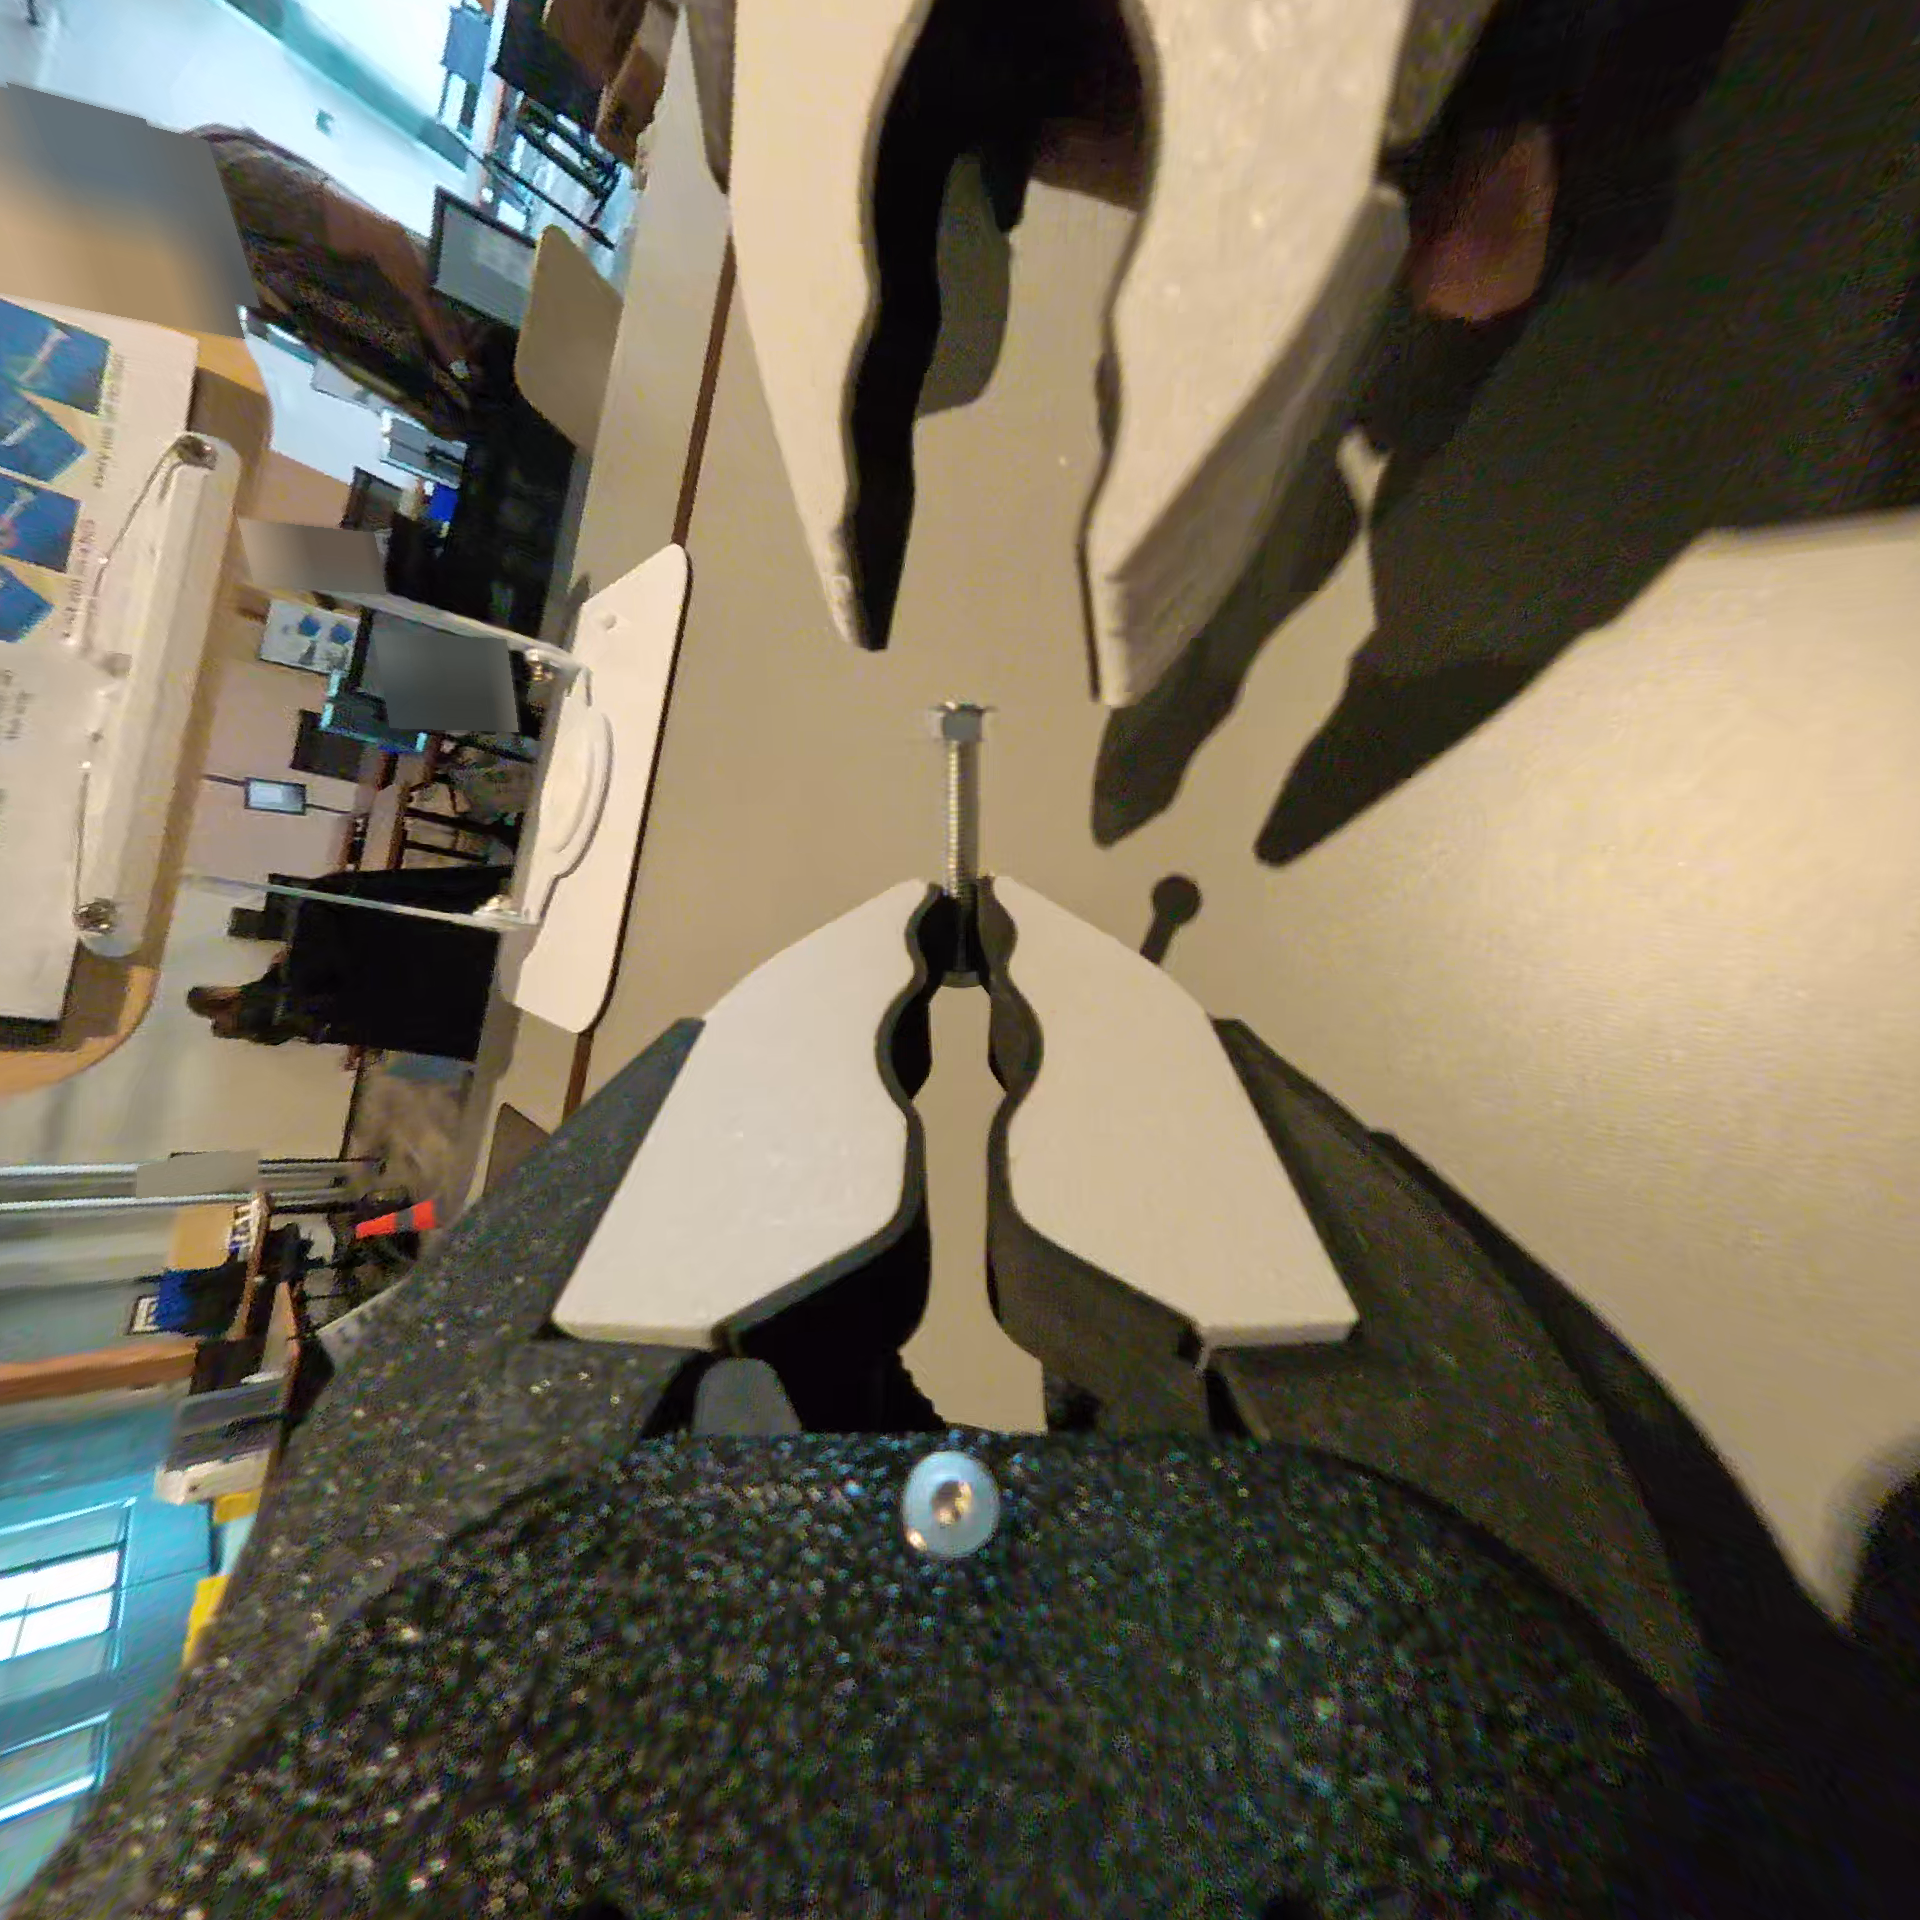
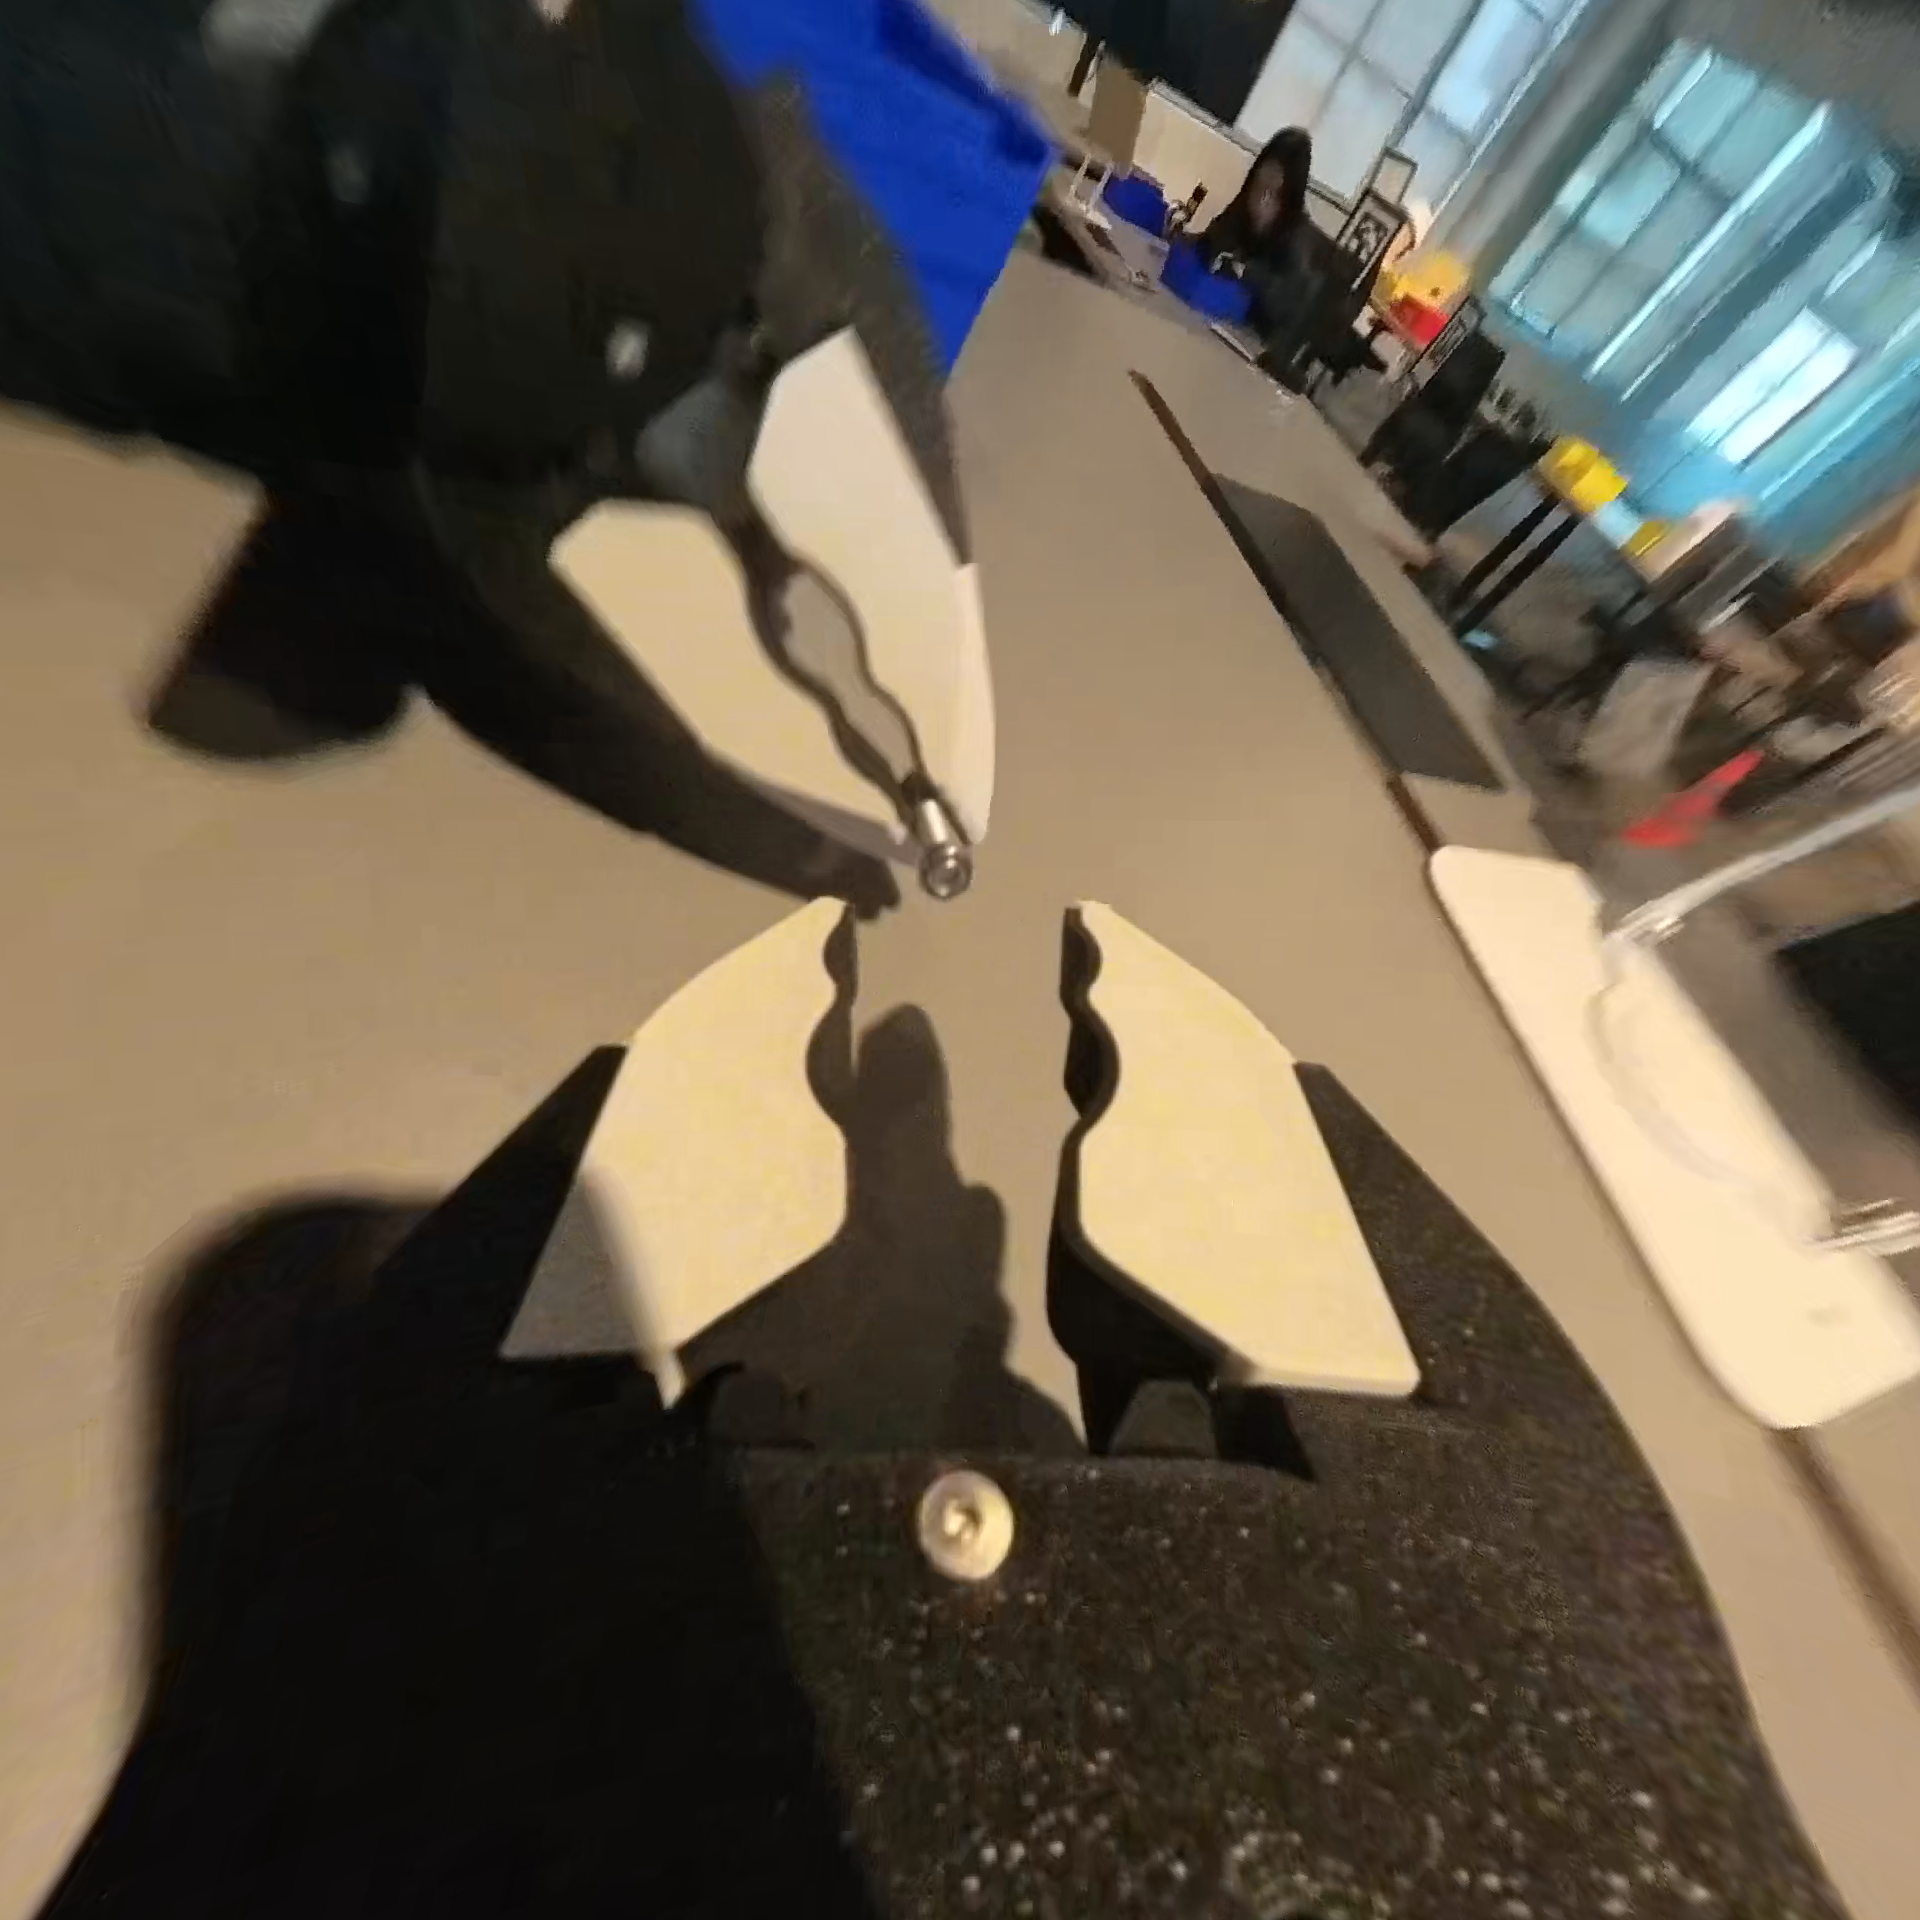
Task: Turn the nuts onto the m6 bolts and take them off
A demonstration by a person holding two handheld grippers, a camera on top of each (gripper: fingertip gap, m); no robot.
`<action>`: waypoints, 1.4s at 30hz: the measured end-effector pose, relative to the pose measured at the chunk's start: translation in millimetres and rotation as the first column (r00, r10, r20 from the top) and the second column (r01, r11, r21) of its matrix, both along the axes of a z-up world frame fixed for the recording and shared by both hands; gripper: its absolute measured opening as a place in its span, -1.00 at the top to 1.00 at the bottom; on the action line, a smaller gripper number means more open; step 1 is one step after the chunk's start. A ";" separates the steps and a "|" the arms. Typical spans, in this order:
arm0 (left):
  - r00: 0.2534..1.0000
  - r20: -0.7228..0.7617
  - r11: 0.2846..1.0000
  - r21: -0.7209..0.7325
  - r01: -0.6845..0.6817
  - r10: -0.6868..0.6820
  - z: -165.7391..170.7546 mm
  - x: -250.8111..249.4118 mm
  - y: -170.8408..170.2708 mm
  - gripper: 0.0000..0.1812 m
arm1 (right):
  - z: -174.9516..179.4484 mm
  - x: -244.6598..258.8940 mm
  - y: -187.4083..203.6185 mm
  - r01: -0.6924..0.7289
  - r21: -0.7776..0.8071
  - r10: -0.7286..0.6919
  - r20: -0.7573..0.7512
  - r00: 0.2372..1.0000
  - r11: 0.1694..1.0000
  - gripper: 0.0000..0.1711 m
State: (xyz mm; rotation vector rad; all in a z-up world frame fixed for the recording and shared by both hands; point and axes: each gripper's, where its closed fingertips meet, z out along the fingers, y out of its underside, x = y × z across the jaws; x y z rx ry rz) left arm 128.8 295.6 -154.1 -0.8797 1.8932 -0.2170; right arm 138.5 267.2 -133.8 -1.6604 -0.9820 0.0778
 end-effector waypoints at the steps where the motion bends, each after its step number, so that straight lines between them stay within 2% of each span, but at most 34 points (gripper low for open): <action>1: 1.000 -0.004 1.000 0.000 0.004 -0.004 -0.4 -0.2 -0.7 0.93 | -4.4 -1.4 -1.4 -0.017 0.025 0.015 0.074 0.997 1.000 0.56; 6: 0.999 -0.012 0.999 0.018 0.034 -0.034 0.8 0.3 -7.9 0.94 | -3.9 -10.0 -1.9 -0.008 0.058 0.002 0.118 0.993 0.998 0.61; 10: 1.000 -0.003 0.997 0.073 0.026 -0.026 3.0 2.1 -7.7 0.94 | -5.7 -6.7 2.8 0.049 0.036 -0.053 0.138 0.989 0.998 0.87; 12: 1.000 0.003 0.987 0.162 0.001 -0.001 5.3 2.4 -1.8 0.94 | -7.4 -5.3 6.5 0.108 -0.078 -0.104 0.048 0.993 0.991 0.87; 13: 1.000 0.012 0.977 0.215 -0.014 0.012 7.9 2.6 1.4 0.94 | -7.3 -5.8 7.8 0.136 -0.178 -0.148 -0.058 0.987 0.975 0.88; 14: 1.000 0.019 0.963 0.268 -0.024 0.020 10.9 2.7 3.9 0.94 | -6.0 -7.9 8.1 0.136 -0.303 -0.204 -0.205 0.957 0.943 0.88; 16: 0.999 0.042 0.942 0.334 -0.037 0.024 18.0 3.2 5.6 0.94 | 1.2 -13.0 6.2 0.009 -0.516 -0.317 -0.514 0.797 0.857 0.88; 17: 0.998 0.054 0.941 0.336 -0.041 0.024 20.9 3.8 4.9 0.94 | 6.0 -13.9 5.1 -0.084 -0.555 -0.346 -0.623 0.701 0.828 0.88; 18: 0.998 0.062 0.946 0.321 -0.044 0.026 22.6 4.4 3.8 0.94 | 9.8 -14.0 4.0 -0.154 -0.561 -0.350 -0.684 0.640 0.814 0.88; 19: 0.997 0.073 0.952 0.303 -0.046 0.025 23.9 5.1 2.3 0.94 | 13.4 -14.0 2.4 -0.193 -0.546 -0.329 -0.710 0.622 0.815 0.88; 21: 0.997 0.073 0.959 0.282 -0.041 0.021 23.3 5.8 0.3 0.94 | 20.8 -12.3 -0.9 -0.186 -0.483 -0.256 -0.708 0.658 0.856 0.74; 22: 0.997 0.070 0.961 0.272 -0.041 0.023 22.1 5.9 0.0 0.94 | 21.5 -10.6 -2.4 -0.146 -0.442 -0.215 -0.668 0.713 0.885 0.65; 24: 0.998 0.062 0.970 0.239 -0.031 0.017 19.1 6.6 -2.6 0.94 | 18.7 -3.5 -3.5 -0.017 -0.321 -0.153 -0.496 0.854 0.947 0.58; 26: 0.999 0.044 0.973 0.231 -0.023 0.013 16.1 6.9 -4.5 0.94 | 18.3 3.3 -4.1 0.087 -0.137 -0.119 -0.247 0.962 0.987 0.55; 28: 0.999 0.040 0.974 0.225 -0.011 0.002 15.4 7.2 -7.3 0.94 | 18.5 1.8 -7.5 0.089 0.016 -0.089 -0.016 0.996 0.996 0.56; 30: 0.999 0.043 0.977 0.212 -0.001 -0.008 16.2 7.5 -10.1 0.94 | 18.3 -2.1 -9.8 0.071 0.078 -0.077 0.078 0.994 0.994 0.58; 35: 0.998 0.062 0.980 0.199 0.006 -0.018 20.4 7.9 -13.1 0.94 | 12.6 -4.9 -7.6 0.079 0.053 -0.083 0.075 0.994 0.995 0.70; 37: 0.998 0.067 0.980 0.199 0.008 -0.021 21.0 8.5 -14.5 0.94 | 8.2 -3.1 -4.6 0.108 0.039 -0.111 0.098 0.989 0.993 0.87; 38: 0.998 0.065 0.976 0.217 -0.005 -0.010 21.0 8.6 -12.3 0.94 | 6.9 -2.0 -2.8 0.130 0.016 -0.131 0.085 0.988 0.991 0.87; 40: 0.998 0.065 0.967 0.254 -0.019 0.002 21.2 8.0 -8.5 0.94 | 4.4 -3.2 -1.0 0.162 -0.132 -0.170 -0.050 0.984 0.978 0.88; 41: 0.998 0.069 0.961 0.274 -0.025 0.006 22.3 7.7 -6.7 0.94 | 4.8 -5.9 -1.2 0.154 -0.253 -0.204 -0.186 0.961 0.955 0.88; 42: 0.997 0.073 0.955 0.294 -0.029 0.008 24.2 7.4 -5.7 0.94 | 6.8 -9.3 -2.0 0.111 -0.376 -0.249 -0.343 0.906 0.920 0.88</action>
